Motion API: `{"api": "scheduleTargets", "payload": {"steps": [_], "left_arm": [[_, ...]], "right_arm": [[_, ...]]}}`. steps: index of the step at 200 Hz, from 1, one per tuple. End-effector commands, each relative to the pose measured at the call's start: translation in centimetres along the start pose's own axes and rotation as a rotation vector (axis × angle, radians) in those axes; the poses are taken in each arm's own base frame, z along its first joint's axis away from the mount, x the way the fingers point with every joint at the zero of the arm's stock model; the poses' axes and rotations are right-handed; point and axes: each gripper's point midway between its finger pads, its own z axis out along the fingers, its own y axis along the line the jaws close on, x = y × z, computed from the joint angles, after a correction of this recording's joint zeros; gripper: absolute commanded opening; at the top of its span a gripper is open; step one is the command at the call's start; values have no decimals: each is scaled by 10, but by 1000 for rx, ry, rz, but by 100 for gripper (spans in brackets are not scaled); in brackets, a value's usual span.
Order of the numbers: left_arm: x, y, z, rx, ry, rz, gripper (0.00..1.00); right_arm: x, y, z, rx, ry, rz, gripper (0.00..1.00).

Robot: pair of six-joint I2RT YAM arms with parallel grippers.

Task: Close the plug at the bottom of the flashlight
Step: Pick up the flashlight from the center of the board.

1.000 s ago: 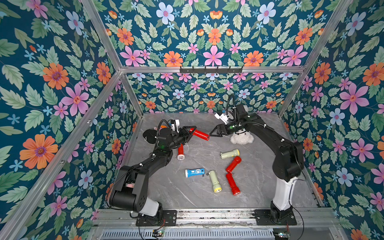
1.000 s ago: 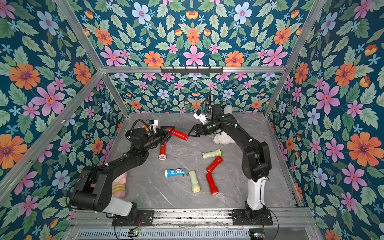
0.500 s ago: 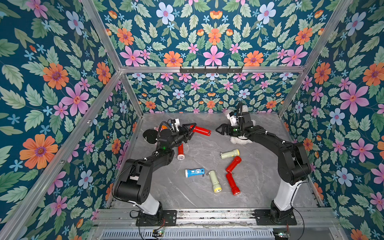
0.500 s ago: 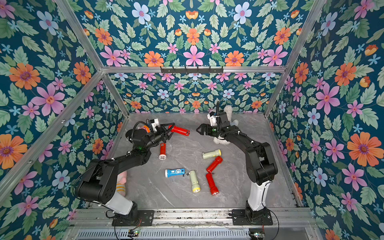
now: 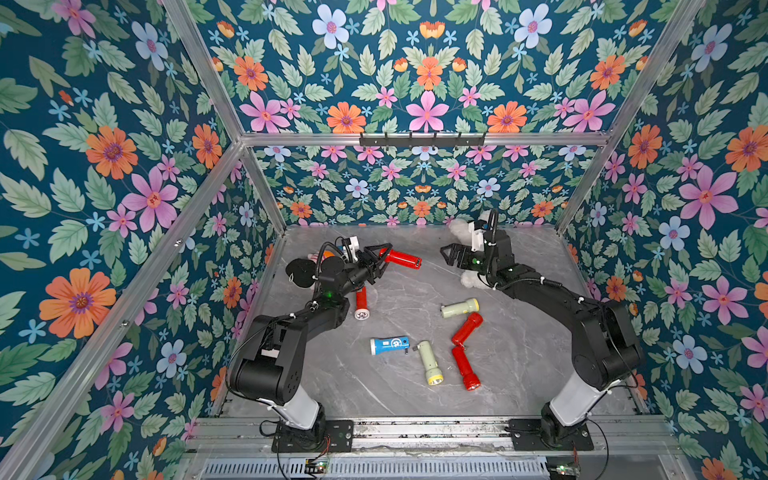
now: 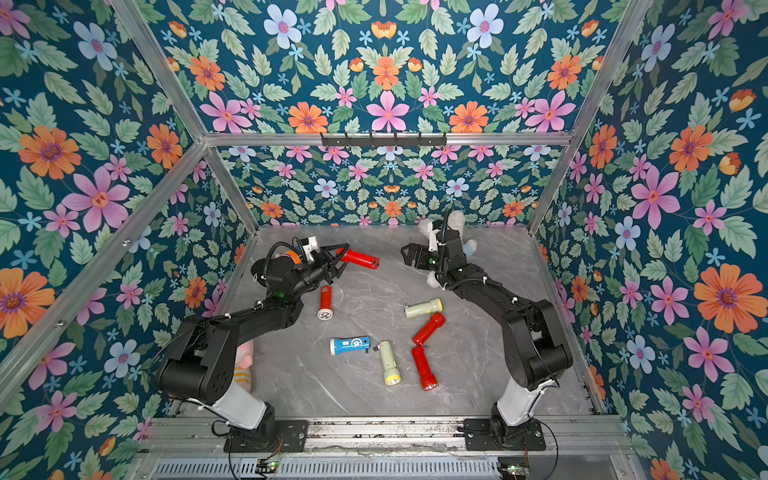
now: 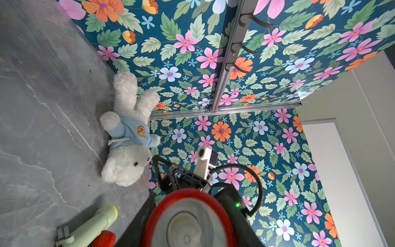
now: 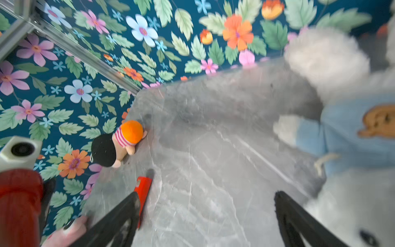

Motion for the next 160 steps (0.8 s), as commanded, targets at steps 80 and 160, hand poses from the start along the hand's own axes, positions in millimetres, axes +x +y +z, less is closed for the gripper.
{"api": "scheduleTargets", "payload": {"steps": [80, 160], "left_arm": [[-11, -49, 0, 171, -48, -12, 14], [-8, -49, -5, 174, -48, -30, 14]], "right_arm": [[28, 140, -28, -266, -379, -230, 98], [-6, 175, -8, -391, -516, -215, 99]]}}
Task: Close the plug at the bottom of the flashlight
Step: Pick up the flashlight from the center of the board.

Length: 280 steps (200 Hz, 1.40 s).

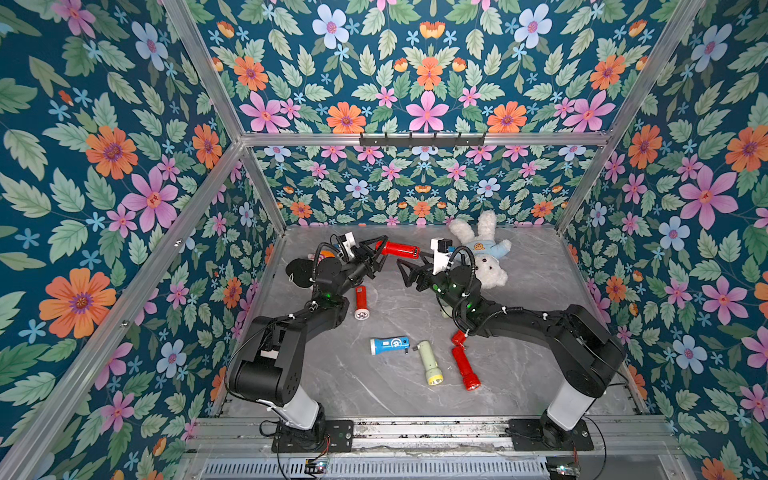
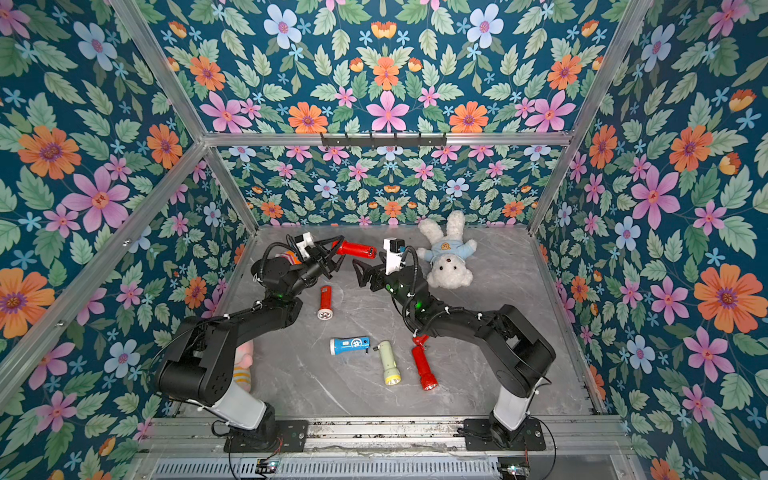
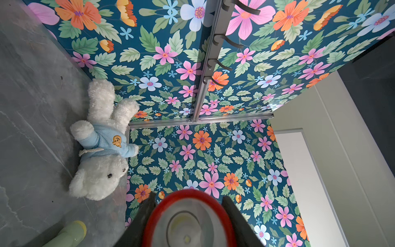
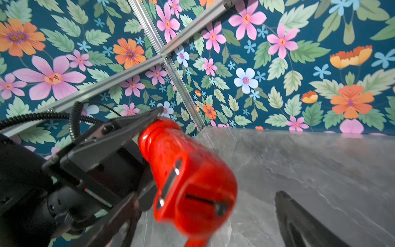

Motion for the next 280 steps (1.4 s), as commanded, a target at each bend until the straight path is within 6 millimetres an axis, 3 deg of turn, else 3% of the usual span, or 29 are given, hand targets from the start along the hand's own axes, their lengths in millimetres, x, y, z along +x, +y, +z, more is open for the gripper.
{"api": "scheduleTargets", "payload": {"steps": [1, 82, 146, 172, 197, 210, 230, 251, 265, 280], "left_arm": [[1, -20, -1, 75, 4, 17, 14], [8, -36, 5, 238, -14, -63, 14], [13, -39, 6, 235, -19, -57, 14], [20, -38, 9, 230, -10, -59, 15], [28, -37, 13, 226, -2, -62, 14], [31, -38, 15, 227, 7, -65, 14], [35, -37, 17, 222, 16, -67, 14], [37, -35, 18, 218, 20, -72, 17], [37, -37, 18, 219, 23, -71, 22], [41, -38, 19, 218, 34, -65, 34]], "right_arm": [[-29, 16, 7, -65, -116, -5, 99], [-41, 24, 35, -131, -197, 116, 75], [-50, 20, 37, -92, -220, 103, 36], [-56, 20, 37, -89, -230, 97, 34], [-64, 18, 40, -84, -245, 107, 51], [-68, 18, 41, -79, -254, 109, 53], [-71, 17, 41, -83, -247, 103, 33], [-72, 17, 39, -94, -234, 106, 24], [-72, 18, 39, -107, -211, 105, 17], [-75, 20, 38, -120, -190, 100, 10]]}}
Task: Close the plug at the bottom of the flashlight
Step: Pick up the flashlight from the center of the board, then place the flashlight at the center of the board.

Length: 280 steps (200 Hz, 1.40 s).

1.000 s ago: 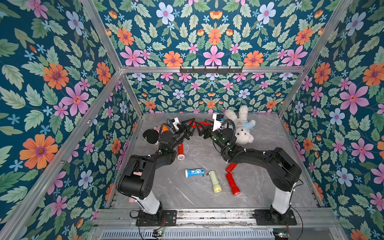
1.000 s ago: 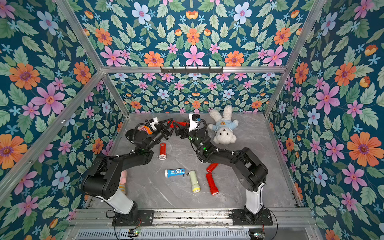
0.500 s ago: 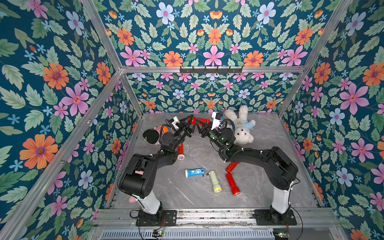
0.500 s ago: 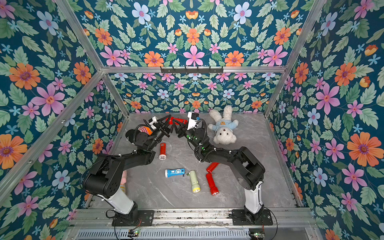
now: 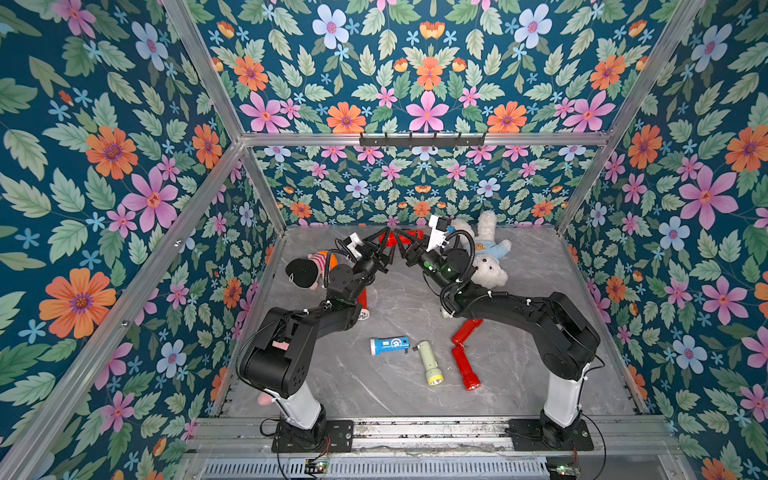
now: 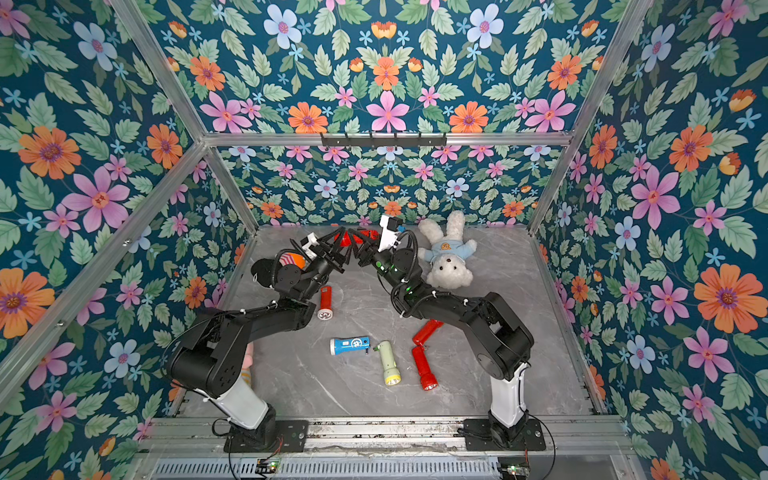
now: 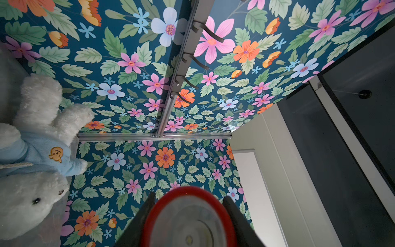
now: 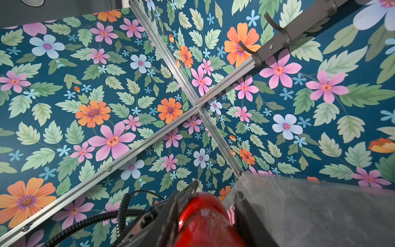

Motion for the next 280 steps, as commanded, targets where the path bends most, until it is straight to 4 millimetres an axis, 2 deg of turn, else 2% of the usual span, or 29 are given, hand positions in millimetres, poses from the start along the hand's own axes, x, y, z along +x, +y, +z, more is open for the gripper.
{"api": "scheduleTargets", "payload": {"steps": [1, 7, 14, 23, 36, 72, 81, 83, 86, 103, 108, 111, 118, 148, 165, 181, 201, 223, 239, 265, 280], "left_arm": [[31, -7, 0, 18, 148, 83, 35], [33, -6, 0, 13, 155, 84, 43], [34, -5, -1, 9, 158, 85, 59], [36, -6, -4, 8, 164, 94, 73], [37, -2, -9, -17, 165, 117, 86], [21, 14, -28, -208, 113, 289, 90], [16, 17, -34, -269, 95, 341, 91], [15, 16, -35, -281, 91, 356, 91], [13, 17, -38, -305, 83, 374, 91], [3, 16, -52, -456, 39, 514, 91], [-1, 13, -56, -501, 23, 559, 91], [-1, 9, -58, -518, 16, 588, 91], [-6, 2, -64, -570, -10, 642, 90], [-19, -42, -89, -683, -130, 820, 88], [-22, -60, -100, -728, -174, 879, 88], [-23, -69, -109, -761, -196, 912, 87], [-24, -70, -118, -792, -205, 932, 87], [-29, -62, -128, -860, -207, 943, 87], [-30, -54, -134, -895, -200, 941, 87], [-31, -41, -139, -923, -181, 933, 88], [-32, -34, -141, -943, -175, 927, 88]], "right_arm": [[-8, -7, 0, 39, 17, -52, 9], [-6, -9, 0, 48, 40, -49, 8], [-8, -10, 0, 49, 58, -42, 5], [-12, -11, 0, 46, 86, -23, 3], [-22, -12, -2, 45, 130, 7, 0], [-40, -10, -20, 120, 342, -12, 0], [-33, -17, -27, 183, 426, -33, 0], [-42, -9, -31, 179, 424, -41, 0], [-45, -6, -34, 186, 442, -53, 0], [-34, -13, -53, 285, 616, -67, 3], [-36, -9, -57, 293, 661, -74, 3], [-20, -19, -61, 324, 724, -65, 3], [-10, -25, -69, 365, 814, -55, 3], [46, -37, -98, 392, 1155, 42, 0], [78, -41, -105, 368, 1302, 136, 0], [108, -45, -107, 353, 1407, 204, 0], [138, -48, -105, 341, 1502, 224, 0], [167, -48, -100, 313, 1568, 277, 0], [189, -59, -101, 331, 1596, 325, 0], [214, -71, -104, 349, 1610, 386, 0], [220, -71, -103, 350, 1601, 408, 0]]}}
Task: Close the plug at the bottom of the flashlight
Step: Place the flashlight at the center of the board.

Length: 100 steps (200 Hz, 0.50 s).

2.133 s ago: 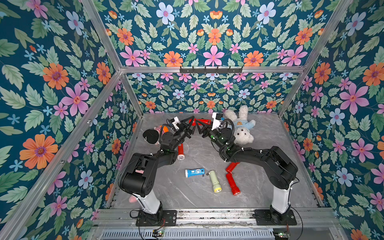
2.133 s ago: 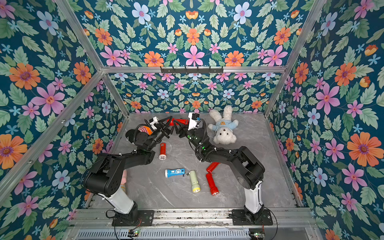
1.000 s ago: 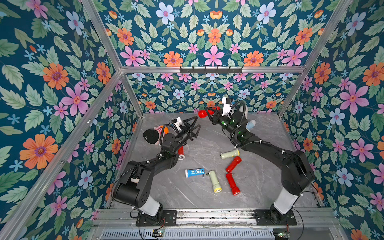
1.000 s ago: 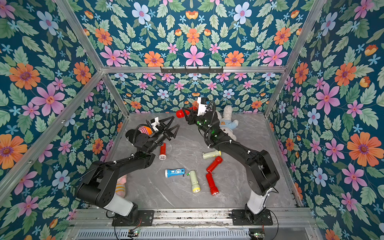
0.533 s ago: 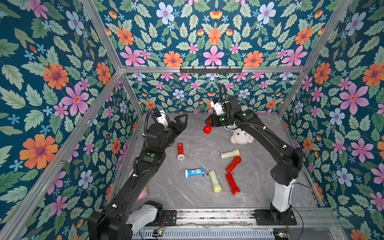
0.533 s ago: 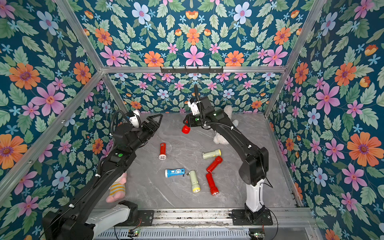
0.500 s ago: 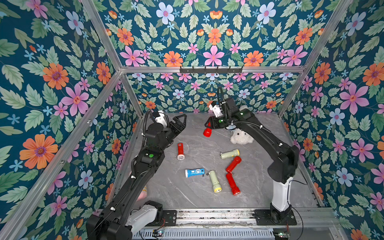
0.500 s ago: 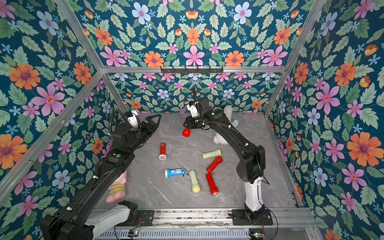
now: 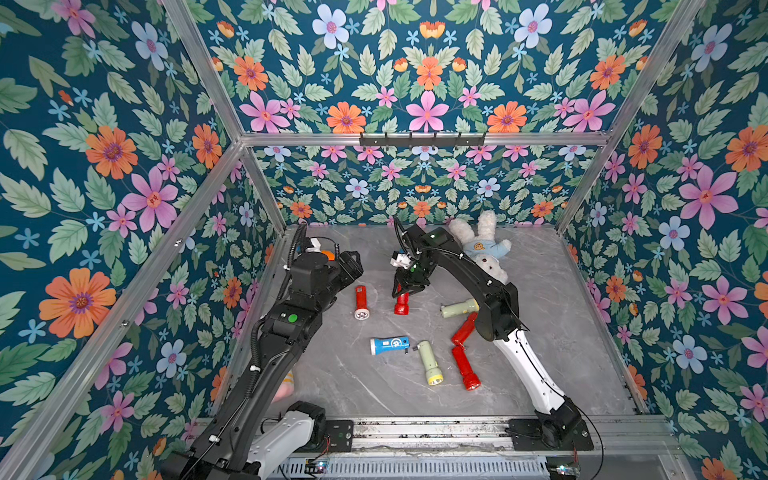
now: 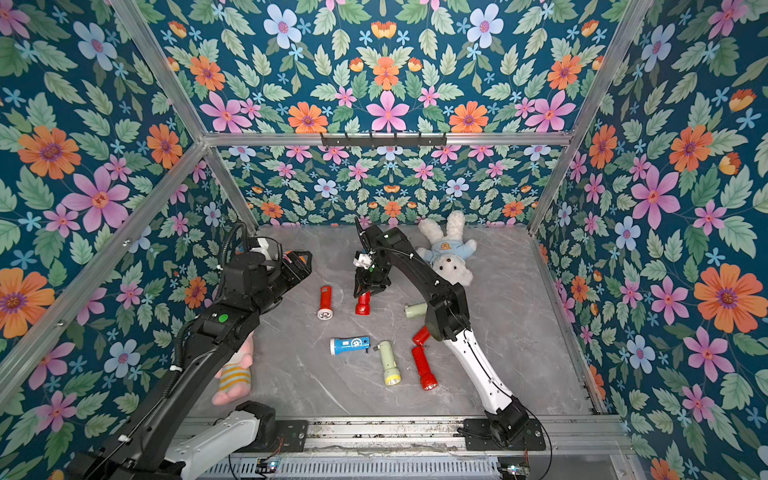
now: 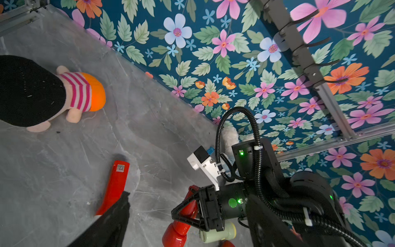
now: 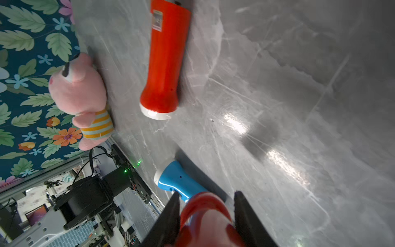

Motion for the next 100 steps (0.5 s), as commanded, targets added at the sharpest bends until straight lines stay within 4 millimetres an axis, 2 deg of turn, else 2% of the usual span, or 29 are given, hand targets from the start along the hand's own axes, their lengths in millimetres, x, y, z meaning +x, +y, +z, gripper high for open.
{"api": "scheduleTargets", "payload": {"steps": [1, 50, 100], "left_arm": [[7, 11, 3, -43, 18, 25, 88], [18, 13, 12, -39, 57, 14, 89], [20, 13, 13, -36, 66, 10, 89]], "right_arm": [[5, 8, 6, -54, 24, 35, 0], [-1, 2, 28, -45, 27, 72, 0], [-13, -20, 45, 15, 0, 129, 0]]}}
